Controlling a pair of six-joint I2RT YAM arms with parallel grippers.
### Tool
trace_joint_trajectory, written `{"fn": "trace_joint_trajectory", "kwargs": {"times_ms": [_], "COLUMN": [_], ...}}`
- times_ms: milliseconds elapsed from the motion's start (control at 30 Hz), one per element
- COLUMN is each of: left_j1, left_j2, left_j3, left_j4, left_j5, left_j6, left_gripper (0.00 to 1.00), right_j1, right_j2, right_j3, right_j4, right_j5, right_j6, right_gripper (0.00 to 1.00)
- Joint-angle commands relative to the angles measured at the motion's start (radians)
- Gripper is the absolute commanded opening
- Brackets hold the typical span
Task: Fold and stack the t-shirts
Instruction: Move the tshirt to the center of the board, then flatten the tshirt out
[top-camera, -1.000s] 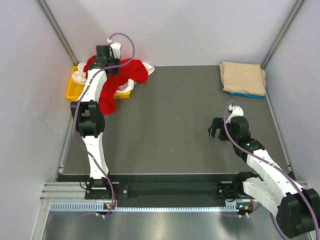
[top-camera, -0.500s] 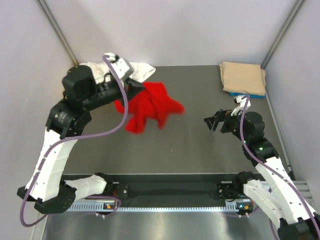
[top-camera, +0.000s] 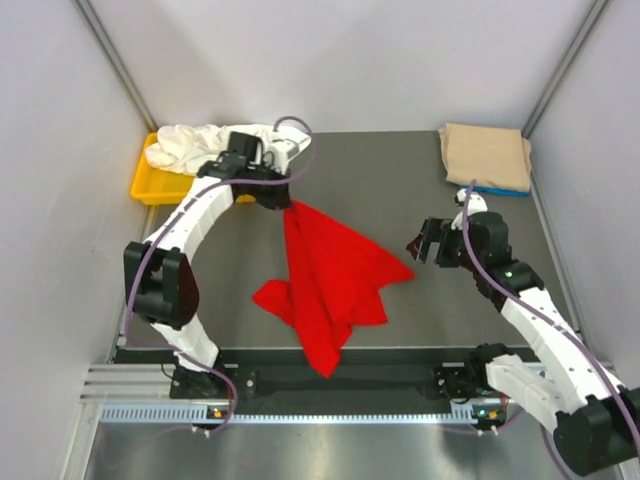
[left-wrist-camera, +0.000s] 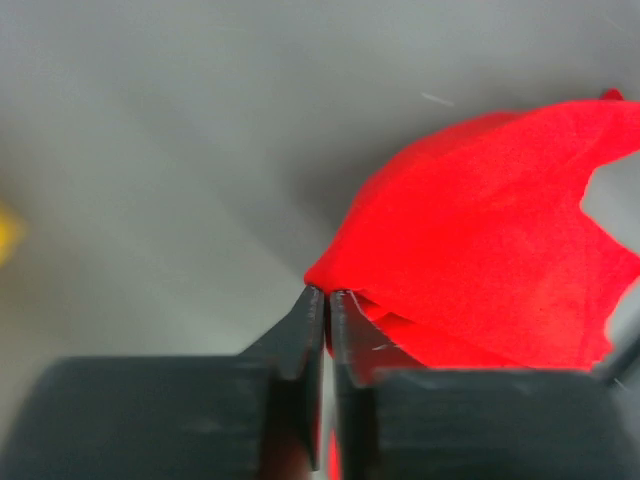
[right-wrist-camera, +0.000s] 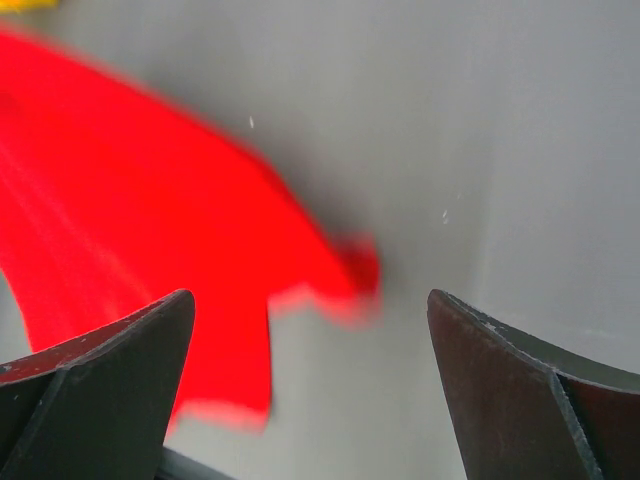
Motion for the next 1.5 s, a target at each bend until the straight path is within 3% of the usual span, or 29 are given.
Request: {"fn": "trace_joint_trajectory", "kwargs": {"times_ms": [0,33,67,100,200,333,433,500,700,800,833,900,933,1033,1100,1233,1367,1467], "left_j1": [0.098,0.104,0.112,0.118,0.158,0.196,0.192,0.187,0.1,-0.005,-0.026,-0.034,-0.041,-0.046,-0.049,0.045,0.172,0.195], "left_j2": [0.055,0.083,0.122,0.129,0.033,-0.24,-0.384,-0.411,-0.397,-0.365,-0.348,-0.302,-0.29,-0.261,-0.281,-0.431,-0.653,-0.771], "left_j3": [0.077,0.092,0.119,0.146,0.027,-0.187,-0.424,-0.553,-0.721,-0.817,-0.825,-0.819,-0.816,-0.819,-0.796,-0.678,-0.381,-0.155], "left_j4": [0.144,0.118,-0.019,-0.061,-0.114,-0.164,-0.131,-0.129,-0.031,0.14,0.167,0.197,0.205,0.211,0.155,-0.028,-0.238,-0.338], "left_j5": [-0.042,-0.039,-0.031,0.026,0.11,0.035,-0.022,-0.031,-0.1,-0.255,-0.263,-0.246,-0.245,-0.191,-0.195,-0.183,-0.206,-0.328], "left_j6": [0.042,0.067,0.111,0.126,0.151,0.296,0.398,0.473,0.476,0.463,0.461,0.432,0.423,0.417,0.415,0.374,0.363,0.345], "left_gripper": [0.22,0.46,0.86,0.99,0.99,0.99,0.93,0.89,0.99,0.99,0.98,0.95,0.91,0.37,0.0,0.0,0.0,0.0], "right_j1": [0.032,0.064,0.086,0.109,0.241,0.634,0.791,0.838,0.939,0.951,0.951,0.951,0.948,0.936,0.913,0.879,0.878,0.878], "right_j2": [0.059,0.091,0.107,0.122,0.184,0.312,0.435,0.522,0.684,0.762,0.767,0.765,0.758,0.681,0.599,0.404,0.216,0.106], "right_j3": [0.035,0.029,0.015,0.01,-0.005,0.036,0.066,0.098,0.15,0.159,0.155,0.147,0.142,0.112,0.089,0.117,0.304,0.456], "right_j4": [0.046,0.058,0.077,0.084,0.117,0.164,0.199,0.189,0.229,0.241,0.282,0.298,0.295,0.295,0.305,0.209,0.002,-0.083], "right_j5": [-0.045,-0.045,-0.026,-0.007,0.033,0.185,0.267,0.312,0.363,0.366,0.346,0.34,0.356,0.378,0.378,0.431,0.536,0.55], "right_j6": [0.032,0.038,0.051,0.061,0.09,0.091,0.166,0.211,0.298,0.343,0.36,0.372,0.381,0.389,0.394,0.348,0.227,0.129], "right_gripper": [1.0,1.0,1.0,1.0,0.92,0.91,0.9,0.89,0.82,0.73,0.6,0.42,0.23,0.0,0.0,0.0,0.0,0.0]}}
